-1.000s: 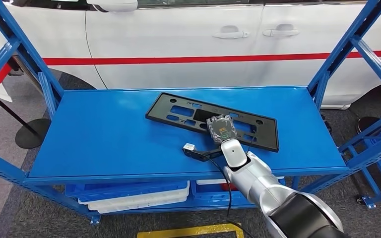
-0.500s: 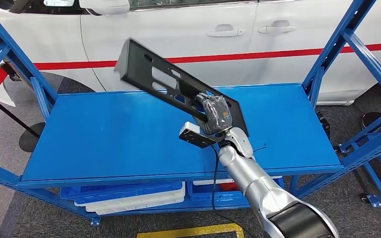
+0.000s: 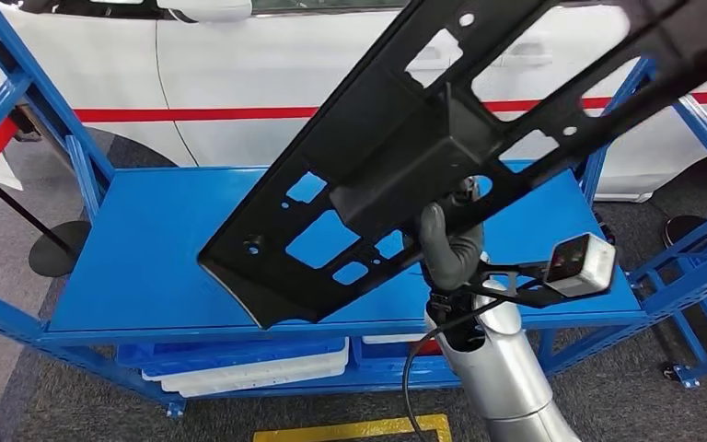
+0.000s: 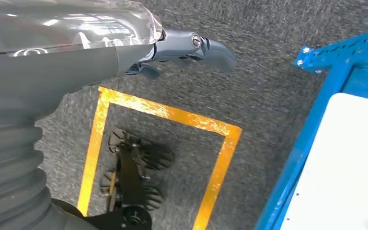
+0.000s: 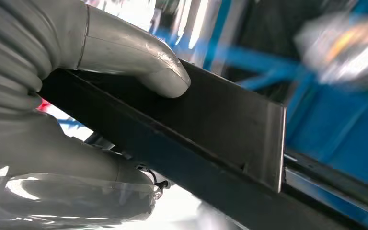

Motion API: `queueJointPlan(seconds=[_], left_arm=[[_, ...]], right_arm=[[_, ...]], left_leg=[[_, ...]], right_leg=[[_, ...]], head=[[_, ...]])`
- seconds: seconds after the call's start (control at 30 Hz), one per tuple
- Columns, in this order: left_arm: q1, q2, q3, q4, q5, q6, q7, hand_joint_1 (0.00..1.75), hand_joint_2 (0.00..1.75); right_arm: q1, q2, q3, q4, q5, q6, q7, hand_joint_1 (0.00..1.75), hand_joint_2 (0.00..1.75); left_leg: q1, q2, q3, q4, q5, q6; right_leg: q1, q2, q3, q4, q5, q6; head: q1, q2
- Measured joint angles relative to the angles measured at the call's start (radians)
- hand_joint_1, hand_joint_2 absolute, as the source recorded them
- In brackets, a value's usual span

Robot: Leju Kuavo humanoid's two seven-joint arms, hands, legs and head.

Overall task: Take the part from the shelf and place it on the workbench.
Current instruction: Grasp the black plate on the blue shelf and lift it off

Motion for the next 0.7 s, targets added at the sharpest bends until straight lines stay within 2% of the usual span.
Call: queueJointPlan(seconds=[0.07, 0.1, 0.13, 0.17, 0.23, 0.27, 0.3, 0.4, 0.43, 0.47, 0.5, 0.57, 0.6, 0.63, 0.67, 0.7], left_arm=[[0.0, 0.0, 0.002, 0.0, 0.0, -0.002, 0.0, 0.0, 1.75], [0.001, 0.0, 0.002, 0.0, 0.0, -0.002, 0.0, 0.0, 1.75], [0.001, 0.0, 0.002, 0.0, -0.001, -0.003, 0.001, 0.0, 1.75], [0.001, 0.0, 0.002, 0.0, -0.001, -0.003, 0.003, 0.0, 1.75], [0.0, 0.0, 0.002, 0.0, -0.003, -0.002, 0.005, 0.0, 1.75], [-0.001, 0.0, 0.002, 0.0, -0.005, 0.0, 0.008, 0.0, 1.75], [-0.001, 0.0, 0.002, 0.0, -0.007, 0.004, 0.011, 0.0, 1.75], [0.001, 0.002, 0.002, 0.0, -0.011, 0.018, 0.024, 0.0, 1.75], [0.002, 0.003, 0.002, 0.0, -0.013, 0.022, 0.029, 0.0, 1.75], [0.003, 0.003, 0.002, 0.0, -0.016, 0.026, 0.034, 0.0, 1.75], [0.004, 0.004, 0.002, 0.0, -0.019, 0.028, 0.038, 0.0, 1.75], [0.004, 0.006, 0.002, 0.0, -0.027, 0.029, 0.045, 0.0, 1.75], [0.004, 0.008, 0.002, 0.0, -0.032, 0.029, 0.047, 0.0, 1.75], [0.004, 0.01, 0.002, 0.0, -0.038, 0.027, 0.049, 0.0, 1.75], [0.004, 0.012, 0.002, 0.0, -0.043, 0.025, 0.051, 0.0, 1.75], [0.003, 0.014, 0.001, 0.0, -0.048, 0.022, 0.052, 0.0, 1.75]], right_arm=[[0.024, -0.01, 0.005, -0.057, -0.015, 0.024, 0.005, 1.75, 1.75], [0.038, -0.015, 0.006, -0.081, -0.021, 0.033, 0.008, 1.75, 1.75], [0.05, -0.02, 0.007, -0.102, -0.025, 0.042, 0.01, 1.75, 1.75], [0.06, -0.025, 0.007, -0.122, -0.028, 0.05, 0.011, 1.75, 1.75], [0.075, -0.031, 0.007, -0.157, -0.03, 0.062, 0.009, 1.75, 1.75], [0.085, -0.034, 0.007, -0.173, -0.024, 0.068, 0.004, 1.75, 1.75], [0.098, -0.037, 0.007, -0.186, -0.014, 0.073, -0.007, 1.75, 1.75], [0.146, -0.042, 0.007, -0.219, 0.034, 0.08, -0.051, 1.75, 1.75], [0.159, -0.043, 0.007, -0.23, 0.055, 0.083, -0.061, 1.75, 1.75], [0.172, -0.043, 0.006, -0.243, 0.076, 0.086, -0.066, 1.75, 1.75], [0.183, -0.043, 0.005, -0.255, 0.095, 0.088, -0.068, 1.75, 1.75], [0.203, -0.043, 0.004, -0.279, 0.126, 0.084, -0.07, 1.75, 1.75], [0.21, -0.043, 0.003, -0.289, 0.138, 0.077, -0.07, 1.75, 1.75], [0.216, -0.044, 0.003, -0.3, 0.147, 0.069, -0.071, 1.75, 1.75], [0.221, -0.044, 0.002, -0.311, 0.155, 0.06, -0.071, 1.75, 1.75], [0.224, -0.045, 0.002, -0.321, 0.162, 0.052, -0.072, 1.75, 1.75]], left_leg=[[-0.001, 0.0, -0.003, 0.001, 0.003, 0.004], [-0.001, 0.0, -0.005, 0.003, 0.004, 0.004], [-0.001, 0.0, -0.008, 0.005, 0.004, 0.004], [-0.001, 0.0, -0.01, 0.008, 0.004, 0.003], [-0.002, -0.001, -0.015, 0.016, 0.003, -0.001], [-0.004, -0.001, -0.018, 0.02, 0.003, -0.006], [-0.005, -0.002, -0.021, 0.023, 0.004, -0.012], [-0.006, -0.003, -0.027, 0.024, 0.009, -0.031], [-0.005, -0.003, -0.033, 0.032, -0.002, -0.037], [-0.004, -0.002, -0.044, 0.058, -0.028, -0.041], [-0.002, -0.002, -0.061, 0.105, -0.067, -0.045], [-0.002, -0.002, -0.106, 0.239, -0.154, -0.052], [-0.002, -0.002, -0.117, 0.289, -0.179, -0.053], [-0.002, -0.002, -0.111, 0.305, -0.186, -0.053], [-0.002, -0.002, -0.082, 0.277, -0.174, -0.051], [-0.002, -0.002, -0.034, 0.211, -0.151, -0.048]], right_leg=[[-0.004, 0.0, -0.06, 0.137, -0.068, 0.006], [-0.006, 0.0, -0.079, 0.181, -0.081, 0.009], [-0.008, -0.001, -0.081, 0.188, -0.074, 0.01], [-0.01, -0.001, -0.061, 0.153, -0.05, 0.011], [-0.012, -0.002, 0.015, 0.013, 0.011, 0.007], [-0.011, -0.002, 0.045, -0.044, 0.032, 0.004], [-0.008, -0.001, 0.061, -0.079, 0.042, 0.0], [-0.006, -0.001, 0.056, -0.09, 0.055, -0.017], [-0.008, -0.002, 0.052, -0.093, 0.061, -0.025], [-0.01, -0.004, 0.046, -0.096, 0.068, -0.033], [-0.011, -0.007, 0.039, -0.098, 0.075, -0.038], [-0.009, -0.008, 0.019, -0.097, 0.09, -0.043], [-0.007, -0.008, 0.008, -0.097, 0.098, -0.044], [-0.006, -0.008, -0.002, -0.096, 0.106, -0.043], [-0.005, -0.008, -0.013, -0.095, 0.114, -0.042], [-0.005, -0.007, -0.022, -0.094, 0.122, -0.04]], head=[[0.0, 0.0], [0.0, 0.0], [0.0, 0.0], [0.0, 0.0], [0.0, 0.0], [0.0, 0.0], [0.0, 0.0], [0.0, 0.0], [0.0, 0.0], [0.0, 0.0], [0.0, 0.0], [0.0, 0.0], [0.0, 0.0], [0.0, 0.0], [0.0, 0.0], [0.0, 0.0]])
